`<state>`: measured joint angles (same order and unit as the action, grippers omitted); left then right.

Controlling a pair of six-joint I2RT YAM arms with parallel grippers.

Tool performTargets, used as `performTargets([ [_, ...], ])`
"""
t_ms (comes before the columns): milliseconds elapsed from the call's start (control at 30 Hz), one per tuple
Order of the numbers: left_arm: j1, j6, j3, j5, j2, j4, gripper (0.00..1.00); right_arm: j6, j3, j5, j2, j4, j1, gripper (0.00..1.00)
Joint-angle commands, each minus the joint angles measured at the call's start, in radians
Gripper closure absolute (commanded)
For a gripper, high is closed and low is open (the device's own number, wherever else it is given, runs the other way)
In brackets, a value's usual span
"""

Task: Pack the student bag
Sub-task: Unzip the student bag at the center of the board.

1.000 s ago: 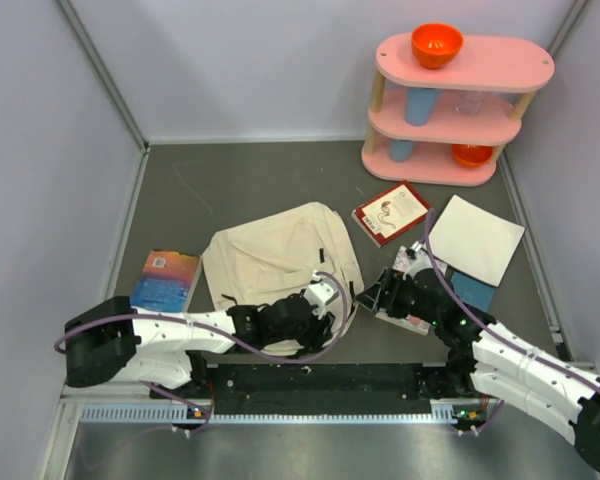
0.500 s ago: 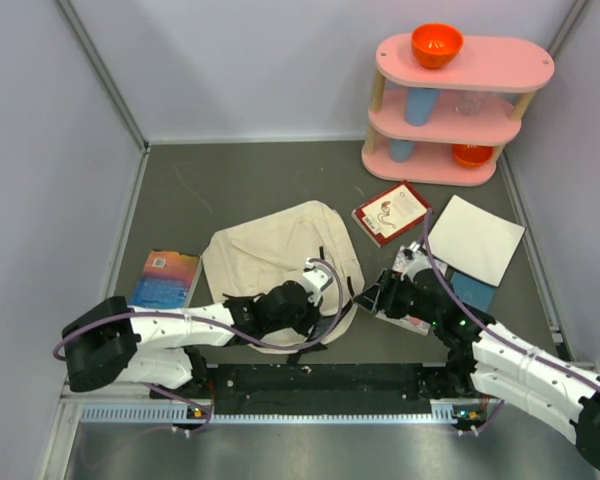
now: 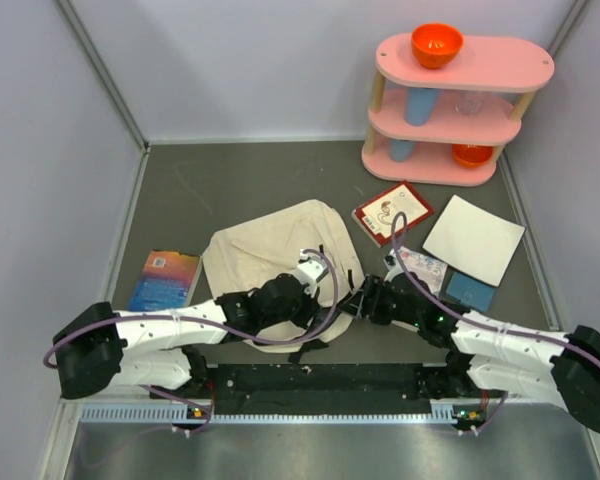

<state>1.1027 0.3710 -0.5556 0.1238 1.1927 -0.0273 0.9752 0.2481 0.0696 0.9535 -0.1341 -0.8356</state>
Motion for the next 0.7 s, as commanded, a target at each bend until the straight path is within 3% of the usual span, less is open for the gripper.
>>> performTargets([
  [0, -0.007, 0.003, -0.020, 0.011, -0.047, -0.040, 1.00, 0.026, 0.026, -0.044, 0.086, -0.163, -0.011, 0.38],
  [33, -0.006, 0.008, -0.017, 0.011, -0.053, -0.042, 1.00, 0.026, 0.034, -0.051, 0.102, -0.167, -0.010, 0.39],
  [133, -0.006, 0.014, -0.009, 0.032, -0.070, -0.043, 1.00, 0.025, 0.056, -0.065, 0.163, -0.179, -0.011, 0.56],
  [300, -0.026, 0.031, -0.013, 0.135, -0.142, 0.016, 1.00, 0.033, 0.045, -0.142, 0.197, -0.145, -0.011, 0.88],
  [333, -0.050, 0.040, -0.012, 0.152, -0.160, 0.055, 1.00, 0.031, 0.045, -0.169, 0.199, -0.134, -0.011, 0.99],
  [667, -0.279, 0.005, -0.007, 0.168, -0.406, 0.168, 1.00, 0.045, 0.037, -0.177, 0.301, -0.174, -0.011, 1.00],
])
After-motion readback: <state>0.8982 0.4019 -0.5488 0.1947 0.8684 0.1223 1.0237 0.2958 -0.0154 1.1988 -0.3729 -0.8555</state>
